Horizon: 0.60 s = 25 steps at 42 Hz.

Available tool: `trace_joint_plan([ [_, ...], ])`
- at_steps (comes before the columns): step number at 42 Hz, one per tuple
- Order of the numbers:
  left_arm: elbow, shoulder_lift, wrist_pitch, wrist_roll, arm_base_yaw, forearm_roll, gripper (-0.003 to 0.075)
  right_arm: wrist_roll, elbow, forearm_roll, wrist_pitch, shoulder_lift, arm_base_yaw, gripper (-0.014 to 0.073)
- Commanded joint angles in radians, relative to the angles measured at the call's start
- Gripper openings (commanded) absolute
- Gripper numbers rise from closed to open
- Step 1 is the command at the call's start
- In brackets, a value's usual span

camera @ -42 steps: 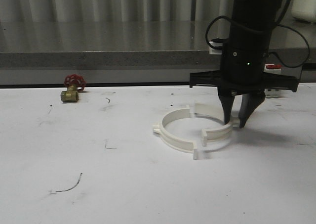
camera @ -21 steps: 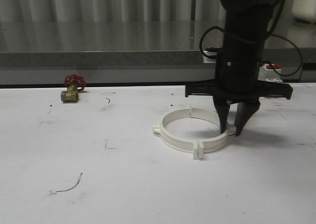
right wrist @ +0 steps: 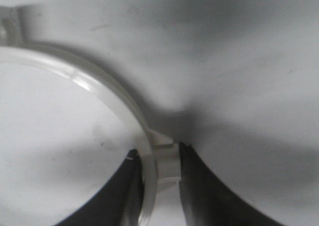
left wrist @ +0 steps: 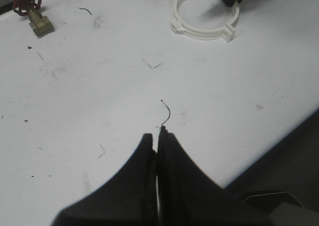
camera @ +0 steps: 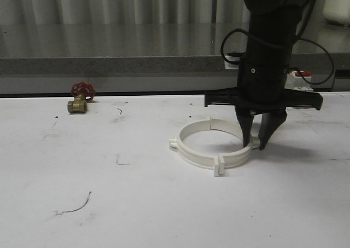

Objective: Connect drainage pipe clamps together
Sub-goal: 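Press the held half against the first half to close the ring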

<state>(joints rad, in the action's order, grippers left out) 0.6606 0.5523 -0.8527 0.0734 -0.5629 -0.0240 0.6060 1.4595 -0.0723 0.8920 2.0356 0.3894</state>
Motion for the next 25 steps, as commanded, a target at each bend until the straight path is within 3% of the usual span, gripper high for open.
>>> trace_joint_plan([
  [1, 0.028, 0.003, 0.066, 0.001, 0.000, -0.009, -0.0020, 0.000, 0.020, -0.009, -0.015, -0.049, 0.001, 0.0186],
  [16, 0.028, 0.003, 0.066, 0.001, 0.000, -0.009, -0.0020, 0.000, 0.020, 0.002, -0.018, -0.049, 0.001, 0.0195],
  [25, 0.028, 0.003, 0.066, 0.001, 0.000, -0.009, -0.0020, 0.000, 0.020, 0.006, -0.031, -0.049, 0.001, 0.0323],
])
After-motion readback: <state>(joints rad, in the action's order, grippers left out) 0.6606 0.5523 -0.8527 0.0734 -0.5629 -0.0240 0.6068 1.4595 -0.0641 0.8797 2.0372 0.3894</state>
